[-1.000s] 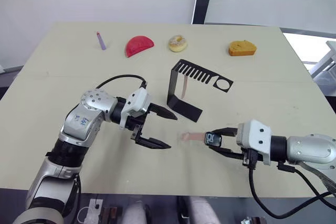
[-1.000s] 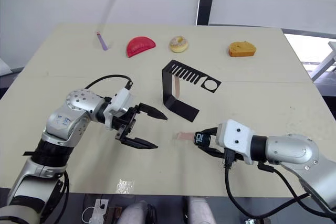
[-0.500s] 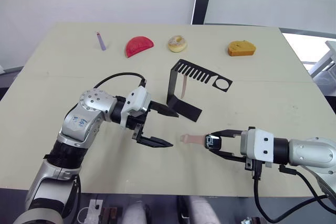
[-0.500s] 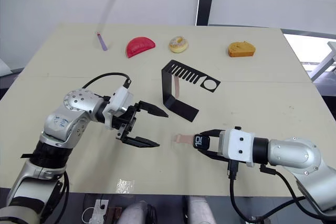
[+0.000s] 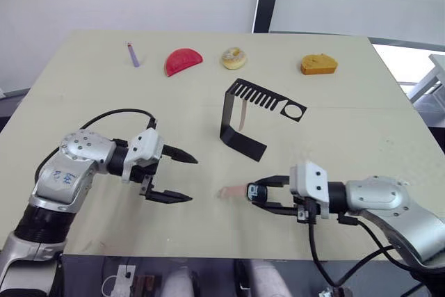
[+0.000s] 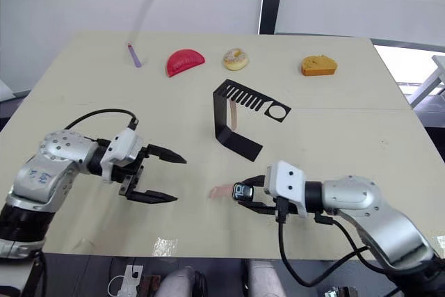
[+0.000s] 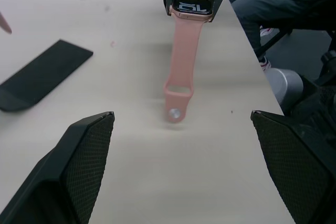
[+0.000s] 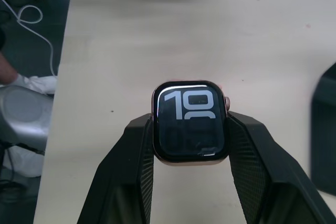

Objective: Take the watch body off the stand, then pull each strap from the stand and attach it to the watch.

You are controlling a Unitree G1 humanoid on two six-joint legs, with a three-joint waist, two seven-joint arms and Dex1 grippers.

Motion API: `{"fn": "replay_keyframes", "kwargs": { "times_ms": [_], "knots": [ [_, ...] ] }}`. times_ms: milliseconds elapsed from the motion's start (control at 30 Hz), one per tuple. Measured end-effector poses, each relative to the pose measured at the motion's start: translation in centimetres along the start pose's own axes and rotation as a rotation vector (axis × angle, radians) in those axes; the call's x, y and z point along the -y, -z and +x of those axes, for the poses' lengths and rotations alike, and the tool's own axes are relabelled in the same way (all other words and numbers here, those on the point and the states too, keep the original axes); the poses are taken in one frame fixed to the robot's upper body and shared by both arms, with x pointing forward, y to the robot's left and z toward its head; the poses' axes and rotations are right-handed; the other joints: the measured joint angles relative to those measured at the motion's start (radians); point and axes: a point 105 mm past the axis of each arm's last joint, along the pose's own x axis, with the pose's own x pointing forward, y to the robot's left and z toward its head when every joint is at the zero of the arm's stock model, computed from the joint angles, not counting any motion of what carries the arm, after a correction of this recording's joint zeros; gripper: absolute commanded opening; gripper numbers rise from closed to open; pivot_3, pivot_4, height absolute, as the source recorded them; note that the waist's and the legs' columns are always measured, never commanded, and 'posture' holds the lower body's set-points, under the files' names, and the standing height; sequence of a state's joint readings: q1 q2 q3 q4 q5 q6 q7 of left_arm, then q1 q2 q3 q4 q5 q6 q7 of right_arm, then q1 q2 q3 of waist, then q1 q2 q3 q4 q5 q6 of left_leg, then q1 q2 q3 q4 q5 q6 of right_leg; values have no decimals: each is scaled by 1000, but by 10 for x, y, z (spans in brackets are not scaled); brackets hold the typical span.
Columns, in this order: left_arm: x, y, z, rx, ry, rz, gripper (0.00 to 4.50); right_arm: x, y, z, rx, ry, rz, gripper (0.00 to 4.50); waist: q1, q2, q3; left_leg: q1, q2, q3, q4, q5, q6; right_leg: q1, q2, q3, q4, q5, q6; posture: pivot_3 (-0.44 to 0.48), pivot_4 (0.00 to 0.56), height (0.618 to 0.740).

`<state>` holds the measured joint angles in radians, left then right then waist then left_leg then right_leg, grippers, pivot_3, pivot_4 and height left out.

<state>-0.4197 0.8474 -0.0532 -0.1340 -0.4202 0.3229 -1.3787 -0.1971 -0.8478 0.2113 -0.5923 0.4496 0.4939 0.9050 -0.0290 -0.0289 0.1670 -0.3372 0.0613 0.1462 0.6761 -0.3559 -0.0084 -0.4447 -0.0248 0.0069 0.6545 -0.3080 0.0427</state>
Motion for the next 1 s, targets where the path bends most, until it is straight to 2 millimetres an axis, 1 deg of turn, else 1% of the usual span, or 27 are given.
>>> {"fn": "replay_keyframes", "kwargs": {
  "times_ms": [133, 267, 500, 533, 600, 700, 767, 800, 867, 967, 1000],
  "knots": [
    [3, 6, -1, -11, -7, 0, 4480, 2, 12, 13, -41, -20, 39, 1508, 3, 0, 0, -2, 0, 0, 3, -2, 1, 0, 0, -1, 0, 0, 0, 0, 150, 737],
    [2, 7, -1, -13, -20, 5, 4480, 3, 31, 21, -112, -22, 43, 1508, 1, 0, 0, -2, 0, 0, 4, -2, 1, 0, 0, -1, 0, 0, 0, 0, 150, 737],
    [0, 6, 6, 12, -29, 14, 4480, 7, 39, 23, -155, -10, 32, 1508, -2, 0, 0, -1, 1, 0, 5, -3, 1, 0, 1, -1, 2, 0, 0, 0, 150, 737],
    [0, 6, 7, 12, -31, 17, 4496, 8, 40, 23, -158, -8, 32, 2008, -2, 0, 0, -1, 1, 0, 5, -3, 1, 0, 1, -1, 2, 0, 0, 0, 150, 737],
    [-1, 6, 7, 12, -38, 21, 4500, 8, 40, 24, -156, -6, 32, 3144, -1, 0, 0, -1, 1, 0, 5, -3, 1, 0, 1, -1, 2, 0, 0, 0, 150, 737],
    [-2, 9, 7, 18, -43, 6, 4500, 9, 38, 21, -155, 5, 37, 4443, 0, 0, 0, -1, 1, 0, 5, -3, 1, 0, 1, -1, 2, 0, 0, 0, 150, 737],
    [-2, 10, 7, 22, -47, -12, 4500, 12, 34, 12, -148, 29, 28, 4488, 1, 0, 0, -2, 1, 0, 5, -3, 1, 0, 1, -1, 2, 0, 0, 0, 150, 737],
    [-2, 11, 6, 27, -59, -21, 4500, 11, 32, 2, -138, 45, 39, 4488, 1, 0, 0, -2, 1, 0, 4, -3, 1, 0, 0, -1, 2, 0, 0, 0, 150, 737],
    [-3, 16, -3, 43, -125, -65, 4500, 12, 29, -27, -128, 104, 81, 4488, 3, 0, 0, -2, 1, 0, 4, -4, 1, 0, 0, -1, 1, 0, 0, 0, 150, 737],
    [-8, 24, -25, 62, -268, -142, 4500, 13, 26, -75, -108, 248, 147, 4488, 4, -1, 0, -1, 1, -1, 4, -5, 1, 1, 0, -1, 1, 0, 1, 0, 150, 737],
    [-9, 26, -32, 62, -310, -155, 4500, 12, 28, -85, -112, 279, 167, 4488, 4, -1, -1, -1, 1, -1, 4, -5, 1, 1, 0, -1, 1, 0, 1, 0, 150, 737]
  ]
}}
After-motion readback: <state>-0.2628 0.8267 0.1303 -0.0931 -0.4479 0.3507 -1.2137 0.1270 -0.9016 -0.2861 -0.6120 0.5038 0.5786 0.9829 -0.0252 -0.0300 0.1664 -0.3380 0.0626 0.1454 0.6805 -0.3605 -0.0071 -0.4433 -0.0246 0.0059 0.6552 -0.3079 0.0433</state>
